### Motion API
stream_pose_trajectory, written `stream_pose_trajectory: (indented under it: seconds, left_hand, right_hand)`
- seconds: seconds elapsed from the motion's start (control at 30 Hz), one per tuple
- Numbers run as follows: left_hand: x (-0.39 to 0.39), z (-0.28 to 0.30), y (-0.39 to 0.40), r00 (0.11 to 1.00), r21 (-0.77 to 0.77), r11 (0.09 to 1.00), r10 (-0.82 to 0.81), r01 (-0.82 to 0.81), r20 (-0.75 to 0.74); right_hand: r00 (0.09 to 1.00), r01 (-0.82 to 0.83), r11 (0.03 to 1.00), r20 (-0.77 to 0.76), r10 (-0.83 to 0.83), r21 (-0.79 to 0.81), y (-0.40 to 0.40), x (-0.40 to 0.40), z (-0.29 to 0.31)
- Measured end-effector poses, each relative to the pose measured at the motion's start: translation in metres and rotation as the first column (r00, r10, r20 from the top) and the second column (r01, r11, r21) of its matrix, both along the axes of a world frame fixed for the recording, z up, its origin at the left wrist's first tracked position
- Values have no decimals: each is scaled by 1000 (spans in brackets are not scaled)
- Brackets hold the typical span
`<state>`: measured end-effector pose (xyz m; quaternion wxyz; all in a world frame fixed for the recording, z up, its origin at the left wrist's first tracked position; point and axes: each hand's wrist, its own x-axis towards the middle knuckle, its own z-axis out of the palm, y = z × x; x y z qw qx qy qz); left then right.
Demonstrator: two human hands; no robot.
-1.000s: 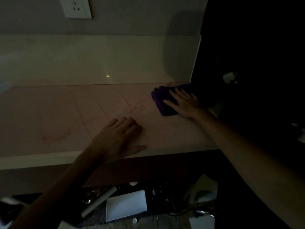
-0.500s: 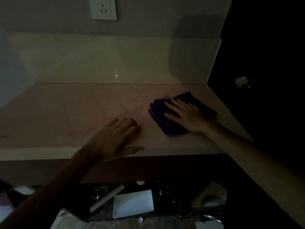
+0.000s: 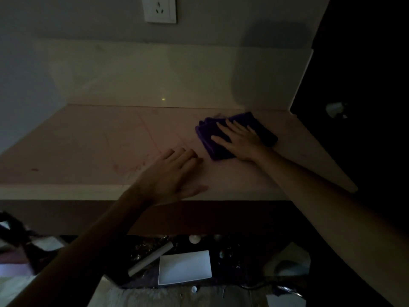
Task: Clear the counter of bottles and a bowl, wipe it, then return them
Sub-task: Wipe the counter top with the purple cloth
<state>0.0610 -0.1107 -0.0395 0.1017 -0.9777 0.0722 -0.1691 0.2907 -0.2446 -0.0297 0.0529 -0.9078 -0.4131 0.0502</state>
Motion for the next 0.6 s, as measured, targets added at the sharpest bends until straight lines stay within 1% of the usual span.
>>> stream_pose_trajectory:
  seconds: [0.07,0.13,0.23,0.33,0.4,0.53,0.6]
  left_hand:
    - [-10,2,1,999,-29,999,26,-25,24]
    - [-24,1,11,999,-23,999,41,-40,36]
    - [-44,1,40,996,10,997,74,-75,45]
    - [-56,1,70,994,44,994,97,-99,46]
    - [-58,-1,79,996,68,995,74,-76,39]
    - [-58,-7,84,998,74,997,30,-34,55]
    - [-58,-7,85,995,53,998,25,-30,92]
  right_hand:
    - [998,-60,998,15,60,29,-31,-45,-3]
    - [992,-123,991,38,121,47,-57,-91,-7]
    - [988,-140,989,76,136,42,-70,-126,-10]
    - [989,-149,988,7,149,31,-46,-107,-4]
    - [984,-179,984,-11,179,12,-15,-78,-4]
    - [992,-124,992,-19,124,2,80,-7,-4]
    - [996,-90,996,-8,90,-11,123,20,-2]
